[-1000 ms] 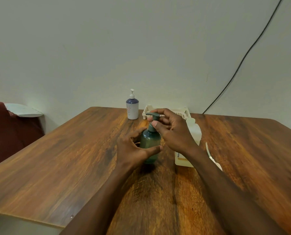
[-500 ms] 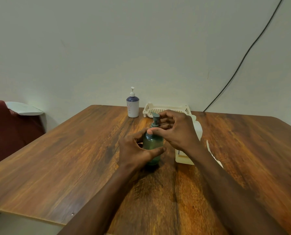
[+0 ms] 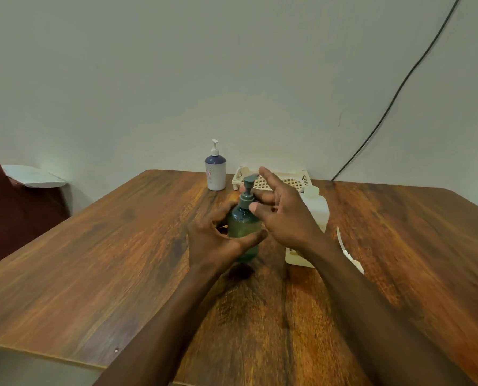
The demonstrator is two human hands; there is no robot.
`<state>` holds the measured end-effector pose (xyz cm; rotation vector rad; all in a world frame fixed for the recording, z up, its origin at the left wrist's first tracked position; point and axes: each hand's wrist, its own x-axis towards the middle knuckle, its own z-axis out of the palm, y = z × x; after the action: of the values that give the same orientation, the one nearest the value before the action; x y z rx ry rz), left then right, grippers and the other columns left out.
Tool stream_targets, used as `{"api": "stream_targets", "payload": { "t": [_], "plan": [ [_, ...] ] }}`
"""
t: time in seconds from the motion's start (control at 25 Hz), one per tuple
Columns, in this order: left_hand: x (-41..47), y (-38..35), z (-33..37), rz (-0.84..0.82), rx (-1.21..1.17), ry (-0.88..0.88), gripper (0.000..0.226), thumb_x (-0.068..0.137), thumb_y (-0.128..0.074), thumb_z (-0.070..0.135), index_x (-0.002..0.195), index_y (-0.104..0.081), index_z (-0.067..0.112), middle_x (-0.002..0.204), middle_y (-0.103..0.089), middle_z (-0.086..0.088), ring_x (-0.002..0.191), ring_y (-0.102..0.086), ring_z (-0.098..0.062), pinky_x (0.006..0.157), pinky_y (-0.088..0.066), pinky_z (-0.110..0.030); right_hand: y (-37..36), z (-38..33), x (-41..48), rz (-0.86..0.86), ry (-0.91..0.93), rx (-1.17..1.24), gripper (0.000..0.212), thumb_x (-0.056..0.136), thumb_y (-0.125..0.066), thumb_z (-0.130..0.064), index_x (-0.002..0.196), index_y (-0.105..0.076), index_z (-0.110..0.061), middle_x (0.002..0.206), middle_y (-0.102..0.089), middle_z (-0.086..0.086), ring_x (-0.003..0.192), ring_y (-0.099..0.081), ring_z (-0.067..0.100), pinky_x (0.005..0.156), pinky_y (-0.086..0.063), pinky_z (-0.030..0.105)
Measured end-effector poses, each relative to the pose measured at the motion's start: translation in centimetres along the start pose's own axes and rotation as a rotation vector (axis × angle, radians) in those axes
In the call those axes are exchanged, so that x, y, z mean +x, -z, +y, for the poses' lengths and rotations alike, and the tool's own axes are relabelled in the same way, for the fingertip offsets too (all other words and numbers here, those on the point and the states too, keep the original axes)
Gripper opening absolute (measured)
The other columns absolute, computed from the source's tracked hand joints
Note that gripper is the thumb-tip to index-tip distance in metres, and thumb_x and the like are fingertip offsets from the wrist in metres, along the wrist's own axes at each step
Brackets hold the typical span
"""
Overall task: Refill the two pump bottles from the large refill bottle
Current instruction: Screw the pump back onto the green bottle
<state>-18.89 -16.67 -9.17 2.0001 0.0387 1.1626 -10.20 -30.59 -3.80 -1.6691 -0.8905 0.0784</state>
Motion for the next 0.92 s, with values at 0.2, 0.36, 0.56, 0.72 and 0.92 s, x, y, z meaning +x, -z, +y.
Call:
{"api": "stream_targets", "payload": {
  "t": [0.2,0.36,0.56,0.72,0.92],
  "plan": [
    [-0.2,-0.1,-0.2,-0.020,0.002,0.000,0.071,0.067,-0.093,0.038,0.131,-0.065,0.024,0.113,-0.073,0.010,0.097,-0.070,-0.001,0.075,-0.054,-0.008,-1.2,-0.1,-0.4,0.289,0.074,-0.196,0.080,0.058,-0.092,-0.060,0.125,-0.057,-0.034,0.095,-0.068,-0.015,0.082,-0.067,-0.003,0.066,-0.054,0.009],
    [-0.1,-0.1,0.0,-0.017,-0.034,-0.034,0.082,0.066,-0.088,0.049,0.139,-0.062,0.020,0.121,-0.070,0.011,0.103,-0.069,0.003,0.078,-0.056,-0.011,-1.5,-0.2,-0.3,0.099,0.049,-0.002,0.071,0.087,-0.076,-0.049,0.148,-0.043,-0.036,0.143,-0.059,-0.001,0.126,-0.059,0.007,0.092,-0.054,0.015],
    [-0.3,0.2,0.1,-0.045,-0.038,-0.045,0.077,0.067,-0.085,0.056,0.134,-0.065,0.024,0.118,-0.070,0.014,0.104,-0.070,0.001,0.079,-0.055,-0.010,-1.4,-0.2,-0.4,0.245,0.117,-0.083,0.069,0.080,-0.087,-0.035,0.141,-0.055,-0.030,0.116,-0.074,-0.008,0.102,-0.071,0.002,0.080,-0.060,0.017],
    [-0.5,-0.3,0.1,-0.061,-0.025,-0.062,0.068,0.066,-0.084,0.057,0.118,-0.073,0.015,0.106,-0.074,0.009,0.097,-0.071,0.000,0.075,-0.057,-0.012,-1.9,-0.8,-0.7,0.409,0.082,-0.302,0.069,0.062,-0.086,-0.067,0.113,-0.053,-0.035,0.088,-0.059,-0.026,0.079,-0.062,-0.009,0.064,-0.046,-0.001],
    [-0.1,-0.1,0.1,-0.034,-0.042,-0.063,0.081,0.068,-0.085,0.055,0.138,-0.063,0.020,0.120,-0.069,0.017,0.104,-0.068,0.007,0.080,-0.054,-0.009,-1.1,-0.7,-0.5,0.031,-0.024,0.109,0.065,0.095,-0.072,-0.030,0.151,-0.040,-0.033,0.137,-0.065,-0.003,0.121,-0.064,0.008,0.097,-0.055,0.025]
  ]
}}
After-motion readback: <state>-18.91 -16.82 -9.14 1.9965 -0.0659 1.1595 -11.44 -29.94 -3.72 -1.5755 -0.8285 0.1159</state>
